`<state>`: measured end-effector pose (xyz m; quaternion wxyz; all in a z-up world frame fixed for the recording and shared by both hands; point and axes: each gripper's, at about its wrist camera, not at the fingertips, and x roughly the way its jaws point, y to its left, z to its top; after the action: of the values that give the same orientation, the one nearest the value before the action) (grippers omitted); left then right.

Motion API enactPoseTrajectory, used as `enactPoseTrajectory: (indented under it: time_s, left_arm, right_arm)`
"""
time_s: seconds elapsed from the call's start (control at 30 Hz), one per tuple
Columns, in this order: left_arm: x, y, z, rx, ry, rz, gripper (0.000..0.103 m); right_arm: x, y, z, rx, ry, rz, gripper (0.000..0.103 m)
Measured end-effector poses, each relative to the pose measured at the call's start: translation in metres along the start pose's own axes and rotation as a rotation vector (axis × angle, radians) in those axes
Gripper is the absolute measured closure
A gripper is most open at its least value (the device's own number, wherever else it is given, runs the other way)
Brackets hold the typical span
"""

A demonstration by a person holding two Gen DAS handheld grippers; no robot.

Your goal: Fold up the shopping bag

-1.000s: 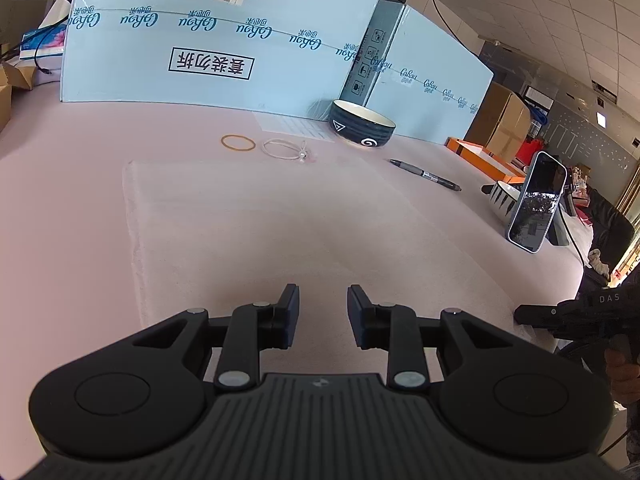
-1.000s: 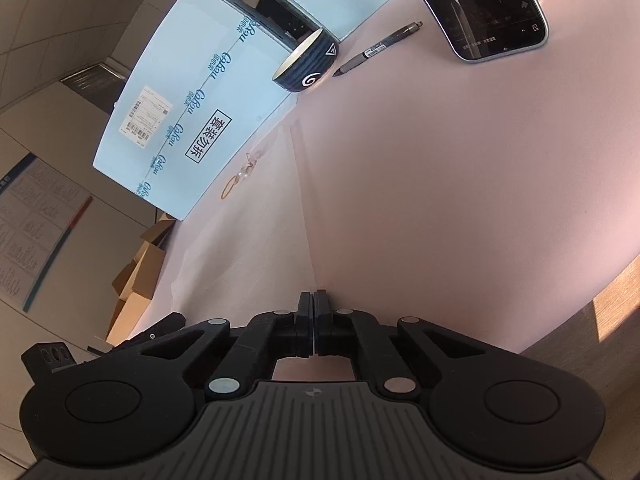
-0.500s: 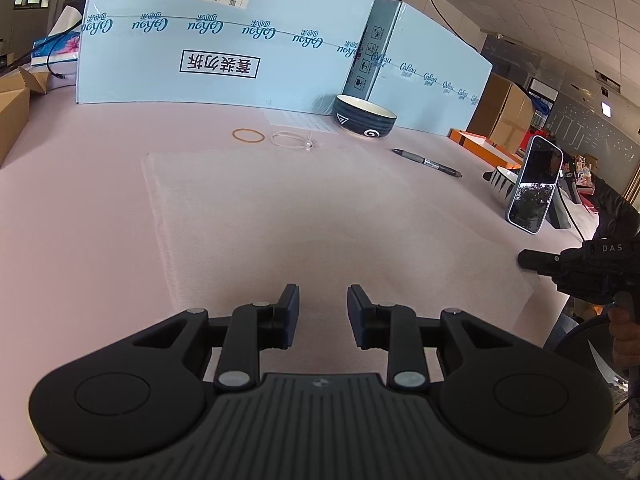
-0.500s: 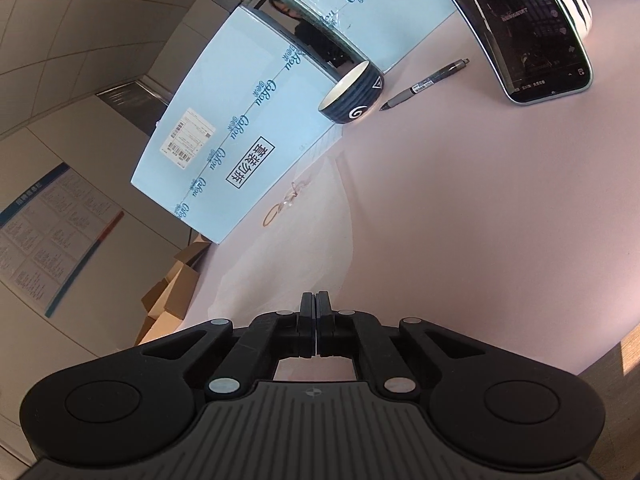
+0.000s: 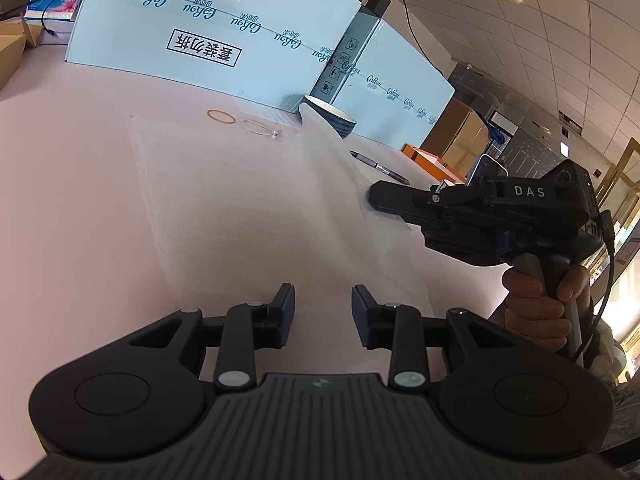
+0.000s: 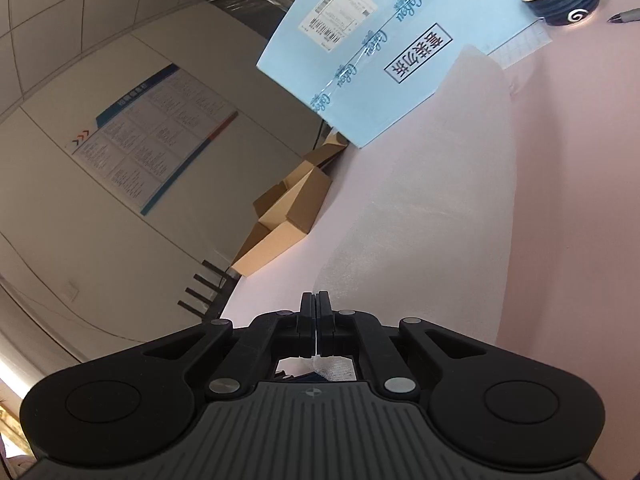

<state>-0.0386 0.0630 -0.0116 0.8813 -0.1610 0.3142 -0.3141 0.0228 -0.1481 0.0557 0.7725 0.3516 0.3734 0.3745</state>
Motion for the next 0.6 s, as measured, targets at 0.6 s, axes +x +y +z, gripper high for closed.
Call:
enactPoseTrajectory:
  time_s: [0.6]
  left_arm:
    - [-0.035, 0.001, -0.02, 0.001, -0.043, -0.034, 0.069]
  right_arm:
    - [0.045, 0.024, -0.017, -0.115, 0.285, -0.031, 0.099]
